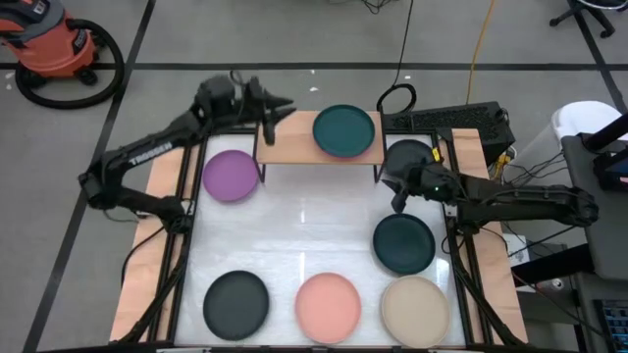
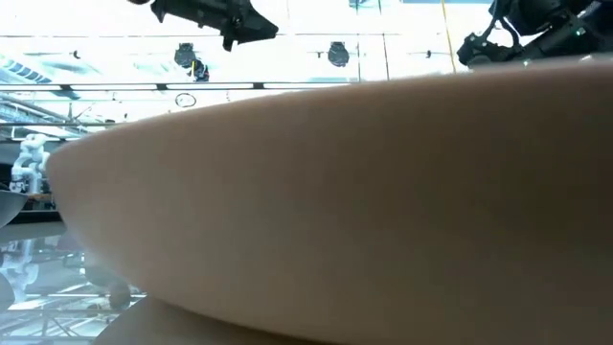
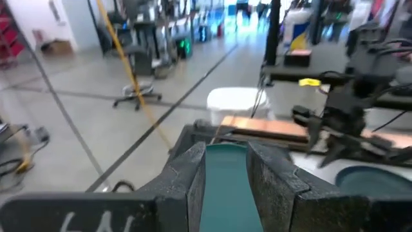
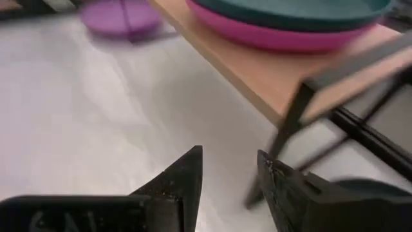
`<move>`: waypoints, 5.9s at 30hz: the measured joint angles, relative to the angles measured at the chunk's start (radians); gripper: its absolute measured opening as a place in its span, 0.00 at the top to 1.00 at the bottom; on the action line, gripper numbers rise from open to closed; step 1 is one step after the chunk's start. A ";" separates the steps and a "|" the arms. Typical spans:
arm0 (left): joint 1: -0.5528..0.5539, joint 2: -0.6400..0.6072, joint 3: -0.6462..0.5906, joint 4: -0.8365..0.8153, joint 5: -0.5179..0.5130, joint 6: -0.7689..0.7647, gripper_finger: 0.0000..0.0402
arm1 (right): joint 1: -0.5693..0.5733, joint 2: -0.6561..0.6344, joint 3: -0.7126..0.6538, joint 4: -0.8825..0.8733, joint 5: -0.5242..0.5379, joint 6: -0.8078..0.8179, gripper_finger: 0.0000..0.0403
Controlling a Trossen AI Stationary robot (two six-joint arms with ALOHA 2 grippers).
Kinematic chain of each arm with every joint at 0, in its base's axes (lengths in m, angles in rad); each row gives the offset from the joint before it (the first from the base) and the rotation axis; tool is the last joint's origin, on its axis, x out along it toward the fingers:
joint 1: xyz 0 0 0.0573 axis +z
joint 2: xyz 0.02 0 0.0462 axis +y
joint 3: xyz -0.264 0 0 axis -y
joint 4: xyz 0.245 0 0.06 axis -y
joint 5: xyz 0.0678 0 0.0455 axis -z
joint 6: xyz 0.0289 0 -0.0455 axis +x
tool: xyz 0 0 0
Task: Place and stack plates onto a shelf
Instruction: Stack the top black plate on top of the dark green plate on the shelf, then stack the black plate on top of the black plate on the shelf
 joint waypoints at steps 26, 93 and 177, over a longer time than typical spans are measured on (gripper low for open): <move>-0.050 -0.070 -0.318 0.359 -0.017 -0.062 0.71 | -0.111 0.528 0.219 -0.503 0.002 0.089 0.68; -0.051 -0.069 -0.317 0.224 -0.016 -0.145 0.71 | -0.187 0.698 0.621 -0.012 -0.142 -0.528 1.00; -0.820 0.450 -0.132 -0.820 0.228 -0.081 0.71 | 0.207 0.001 -0.021 0.583 -0.050 -0.214 0.71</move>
